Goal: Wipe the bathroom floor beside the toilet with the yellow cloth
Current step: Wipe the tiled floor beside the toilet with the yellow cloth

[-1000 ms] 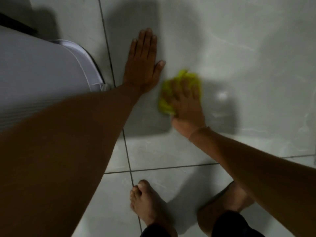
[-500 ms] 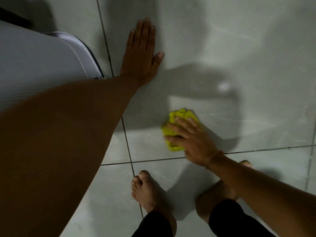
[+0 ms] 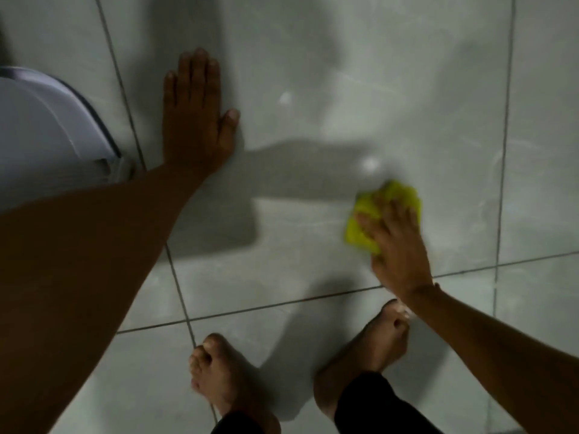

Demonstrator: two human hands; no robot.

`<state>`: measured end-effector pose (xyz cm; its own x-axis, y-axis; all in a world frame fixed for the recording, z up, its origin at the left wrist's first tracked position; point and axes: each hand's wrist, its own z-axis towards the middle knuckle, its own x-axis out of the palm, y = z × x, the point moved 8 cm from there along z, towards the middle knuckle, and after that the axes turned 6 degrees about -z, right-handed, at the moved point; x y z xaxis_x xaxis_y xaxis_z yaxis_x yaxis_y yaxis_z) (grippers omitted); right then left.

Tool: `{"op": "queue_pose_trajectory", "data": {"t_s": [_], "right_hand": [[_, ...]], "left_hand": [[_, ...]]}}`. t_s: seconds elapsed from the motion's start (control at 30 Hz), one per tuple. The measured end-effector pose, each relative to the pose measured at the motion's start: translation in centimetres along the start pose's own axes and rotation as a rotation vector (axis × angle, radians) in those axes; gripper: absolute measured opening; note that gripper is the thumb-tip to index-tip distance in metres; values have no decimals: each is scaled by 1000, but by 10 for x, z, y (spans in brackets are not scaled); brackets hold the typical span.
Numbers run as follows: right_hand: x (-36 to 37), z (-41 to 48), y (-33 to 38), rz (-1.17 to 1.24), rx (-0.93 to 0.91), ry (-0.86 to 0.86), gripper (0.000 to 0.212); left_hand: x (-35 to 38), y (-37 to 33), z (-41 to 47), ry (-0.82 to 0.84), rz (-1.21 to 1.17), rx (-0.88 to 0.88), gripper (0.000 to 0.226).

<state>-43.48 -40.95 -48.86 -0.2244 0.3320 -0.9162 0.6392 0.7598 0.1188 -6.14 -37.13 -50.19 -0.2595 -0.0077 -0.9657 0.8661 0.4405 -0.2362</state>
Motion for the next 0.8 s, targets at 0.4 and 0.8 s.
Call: {"op": "queue_pose_trajectory", "data": {"t_s": [0.4, 0.8], "right_hand": [[-28, 20, -82, 155, 367, -85, 77], [-75, 116, -140, 405, 948, -246, 68]], "left_hand": [[9, 9, -1, -66, 11, 5, 73], [7, 5, 0, -94, 28, 6, 72]]}}
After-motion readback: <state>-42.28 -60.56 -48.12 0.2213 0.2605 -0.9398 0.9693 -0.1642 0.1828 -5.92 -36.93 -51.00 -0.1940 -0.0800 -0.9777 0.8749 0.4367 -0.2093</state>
